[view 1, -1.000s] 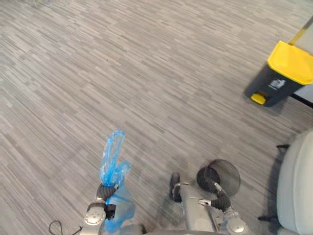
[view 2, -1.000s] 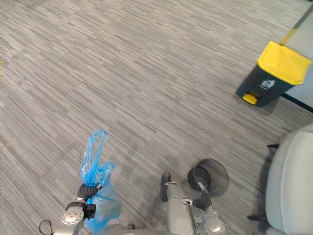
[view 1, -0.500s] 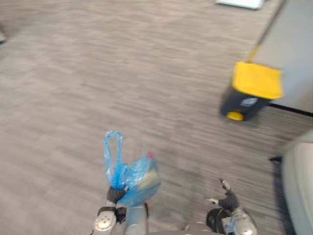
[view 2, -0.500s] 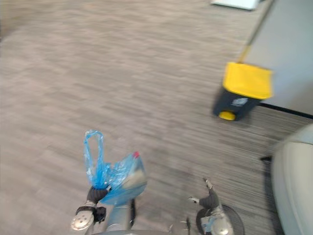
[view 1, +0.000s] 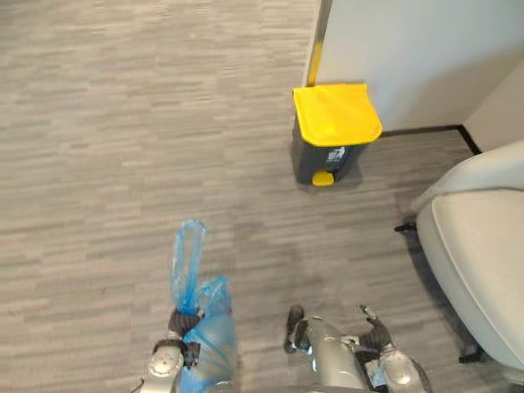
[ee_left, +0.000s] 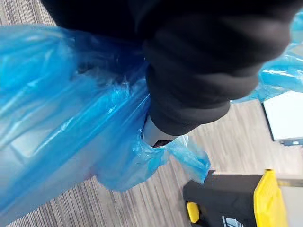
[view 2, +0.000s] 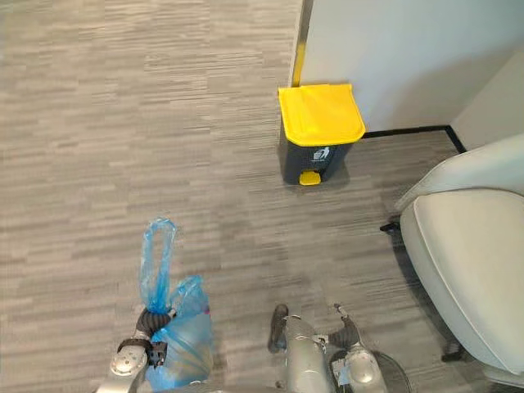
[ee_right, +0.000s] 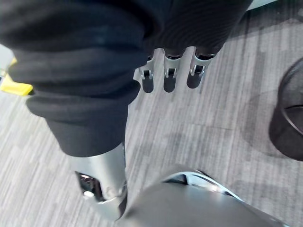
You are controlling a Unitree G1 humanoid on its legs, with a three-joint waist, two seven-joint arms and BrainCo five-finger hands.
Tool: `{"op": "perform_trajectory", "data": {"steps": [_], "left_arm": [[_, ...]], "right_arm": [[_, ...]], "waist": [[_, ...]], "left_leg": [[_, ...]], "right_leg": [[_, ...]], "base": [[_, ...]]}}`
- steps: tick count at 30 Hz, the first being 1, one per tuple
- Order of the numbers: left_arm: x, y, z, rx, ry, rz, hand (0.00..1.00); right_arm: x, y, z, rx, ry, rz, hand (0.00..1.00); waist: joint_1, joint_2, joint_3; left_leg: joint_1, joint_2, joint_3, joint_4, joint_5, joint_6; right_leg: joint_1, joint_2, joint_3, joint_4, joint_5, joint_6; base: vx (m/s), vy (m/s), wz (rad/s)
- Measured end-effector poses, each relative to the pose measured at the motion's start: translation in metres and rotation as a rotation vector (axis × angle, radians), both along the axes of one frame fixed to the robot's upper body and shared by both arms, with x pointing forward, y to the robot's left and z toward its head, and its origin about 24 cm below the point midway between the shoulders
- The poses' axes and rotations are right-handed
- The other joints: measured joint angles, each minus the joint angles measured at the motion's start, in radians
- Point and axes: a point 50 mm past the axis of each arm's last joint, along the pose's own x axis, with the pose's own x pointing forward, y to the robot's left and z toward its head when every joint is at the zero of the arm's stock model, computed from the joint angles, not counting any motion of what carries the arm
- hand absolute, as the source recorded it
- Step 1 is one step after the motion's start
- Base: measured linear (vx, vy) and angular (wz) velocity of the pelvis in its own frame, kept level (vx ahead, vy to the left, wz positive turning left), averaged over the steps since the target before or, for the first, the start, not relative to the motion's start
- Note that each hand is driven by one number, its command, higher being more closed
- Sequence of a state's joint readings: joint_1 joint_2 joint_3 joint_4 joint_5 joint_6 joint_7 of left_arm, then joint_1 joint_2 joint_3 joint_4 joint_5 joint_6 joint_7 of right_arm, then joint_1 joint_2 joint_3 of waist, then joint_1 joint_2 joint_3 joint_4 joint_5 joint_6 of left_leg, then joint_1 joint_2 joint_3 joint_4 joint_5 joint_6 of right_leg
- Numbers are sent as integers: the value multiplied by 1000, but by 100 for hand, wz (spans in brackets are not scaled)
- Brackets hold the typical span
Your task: Gather rubbish on tea table into small bin, then transfer packed bag to large trash can.
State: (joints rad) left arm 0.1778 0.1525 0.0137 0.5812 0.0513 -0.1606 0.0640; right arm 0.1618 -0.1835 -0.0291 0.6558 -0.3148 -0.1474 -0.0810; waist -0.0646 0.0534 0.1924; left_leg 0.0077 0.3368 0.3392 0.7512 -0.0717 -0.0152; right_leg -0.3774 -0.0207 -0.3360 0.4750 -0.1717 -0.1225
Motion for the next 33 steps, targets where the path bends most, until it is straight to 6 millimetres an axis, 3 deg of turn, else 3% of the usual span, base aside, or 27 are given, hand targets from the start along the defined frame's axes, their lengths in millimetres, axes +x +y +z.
{"op": "perform_trajectory", "data": {"steps": [1, 2, 3, 4, 6, 9, 10, 11, 12, 14, 15, 16, 17, 18, 19, 20, 23, 24, 25, 27, 28, 30, 31, 32, 33], "left_arm": [[-1, -5, -1, -16, 1, 3, 100], [1, -8, -1, -25, -6, 3, 100], [1, -9, -1, -27, -8, 2, 100], [1, -10, -1, -29, -6, -1, 100], [3, -10, 1, -32, -18, 2, 100], [6, -14, 2, -43, -28, 2, 100], [7, -18, 1, -54, -29, 4, 100], [5, -17, 0, -52, -23, 8, 100], [7, -15, 1, -49, -30, 8, 100], [15, -21, 4, -63, -53, 0, 100], [15, -21, 5, -62, -53, 0, 100], [15, -20, 4, -56, -50, -2, 100], [15, -19, 4, -51, -49, -6, 100], [14, -16, 5, -39, -46, -8, 100], [13, -13, 5, -29, -47, -3, 100], [13, -11, 5, -28, -47, 1, 100], [14, -9, 6, -20, -51, 12, 100], [13, -5, 5, -11, -41, 17, 100], [10, -4, 1, -12, -21, 24, 100], [5, -7, -4, -25, 8, 29, 100], [4, -8, -5, -28, 12, 28, 100], [8, -11, -4, -38, 2, 28, 100], [9, -14, -4, -48, -5, 28, 100], [8, -19, -3, -61, -9, 28, 100], [9, -21, -3, -69, -12, 24, 100]], "right_arm": [[1, 0, 0, -2, -2, 1, 0], [1, 2, 0, 3, -6, 2, 0], [2, 3, 1, 5, -10, 2, 0], [4, 2, 2, 3, -17, 0, 0], [7, -1, 5, -6, -33, -7, 0], [8, -5, 6, -10, -37, -30, 0], [5, -8, 4, -15, -28, -39, 0], [5, -6, 3, -9, -21, -40, 0], [6, -2, 3, 3, -26, -37, 0], [6, -4, 2, -8, -19, -39, 0], [6, -3, 0, -3, -9, -40, 0], [6, 0, -2, 0, 0, -34, 0], [5, 1, -3, 2, 7, -32, 0], [2, 4, -7, 6, 31, -15, 0], [2, 8, -8, 12, 38, 4, 0], [2, 10, -8, 14, 41, 15, 0], [5, 12, -7, 14, 32, 28, 0], [3, 11, -8, 12, 39, 26, 0], [0, 9, -10, 6, 52, 22, 0], [0, 4, -11, -7, 65, 17, 0], [-1, 2, -11, -7, 64, 5, 0], [-6, -1, -12, -5, 70, -16, 0], [-10, -1, -11, -6, 68, -23, 0], [-13, 1, -9, 8, 54, -36, 0], [-14, 1, -8, 9, 44, -45, 0]], "waist": [[20, -2, 17], [28, -18, 27], [33, -28, 31], [38, -44, 32], [54, -51, 37], [77, -41, 47], [80, -22, 45], [84, -27, 44], [74, -47, 29], [78, -51, 28], [77, -54, 28], [70, -60, 29], [63, -61, 29], [48, -61, 29], [49, -60, 29], [49, -60, 29], [40, -51, 33], [37, -57, 30], [26, -56, 30], [36, -25, 18], [38, -24, 17], [37, -20, 19], [33, -19, 21], [51, -28, 22], [54, -31, 21]], "left_leg": [[-67, 20, -57, 183, -47, -6], [-129, 5, -88, 287, -114, -35], [-156, -8, -93, 299, -133, -38], [-207, -39, -85, 266, -161, -35], [-300, -84, -82, 125, -185, -21], [-363, -180, -137, -272, -137, -68], [-354, -204, -182, -383, 22, -30], [-349, -210, -190, -363, 39, 8], [-348, -227, -178, -330, -9, 18], [-329, -237, -140, -298, -80, 37], [-291, -249, -120, -288, -124, 46], [-237, -265, -107, -288, -161, 63], [-217, -271, -105, -288, -174, 68], [-165, -278, -108, -293, -196, 78], [-124, -277, -112, -311, -205, 78], [-104, -277, -119, -328, -205, 78], [-31, -253, -156, -395, -204, 70], [-8, -249, -173, -407, -211, 32], [13, -249, -194, -406, -231, -11], [18, -215, -210, -410, -224, -43], [23, -211, -215, -406, -201, -78], [-13, -190, -230, -271, -173, -108], [-77, -158, -224, -84, -117, -113], [-135, -116, -190, 50, -138, -97], [-154, -102, -166, 76, -147, -82]], "right_leg": [[98, 41, 33, -72, -1, -2], [194, 57, 69, -136, -1, -2], [238, 58, 81, -164, -1, -2], [305, 59, 110, -219, -1, -2], [369, 68, 168, -281, -1, -1], [461, 72, 239, -353, -26, 43], [495, 80, 271, -359, -58, 77], [501, 75, 288, -351, -73, 88], [493, 44, 311, -312, -100, 123], [438, 5, 325, -150, -142, 180], [378, -13, 331, 36, -148, 205], [285, -51, 327, 275, -118, 321], [256, -66, 320, 362, -118, 346], [200, -96, 292, 468, -139, 297], [153, -105, 260, 467, -161, 252], [130, -103, 250, 444, -171, 233], [58, -68, 217, 152, -149, 182], [57, -59, 207, -33, -57, 176], [74, -62, 196, -95, 117, 131], [84, -36, 175, -82, 107, 116], [100, -37, 162, -78, 71, 111], [160, -37, 126, -93, 35, 106], [232, -29, 105, -133, 29, 101], [298, -29, 103, -172, 28, 99], [321, -29, 102, -190, 28, 99]], "base": [[548, -167, -77], [638, -154, -75], [614, -107, -68], [601, -60, -69], [476, 12, -91], [453, 117, -90], [348, 153, -73], [448, 213, -67], [491, 230, -45], [591, 270, -39], [544, 256, -37], [440, 193, -22], [446, 125, 18], [431, 72, 25], [427, 46, 20], [412, -5, 14], [431, -85, 48], [425, -134, 69], [440, -141, 63], [370, -119, 26], [434, -196, 30], [331, -191, 48], [304, -126, 36], [294, -92, 24], [301, -50, 2]]}}
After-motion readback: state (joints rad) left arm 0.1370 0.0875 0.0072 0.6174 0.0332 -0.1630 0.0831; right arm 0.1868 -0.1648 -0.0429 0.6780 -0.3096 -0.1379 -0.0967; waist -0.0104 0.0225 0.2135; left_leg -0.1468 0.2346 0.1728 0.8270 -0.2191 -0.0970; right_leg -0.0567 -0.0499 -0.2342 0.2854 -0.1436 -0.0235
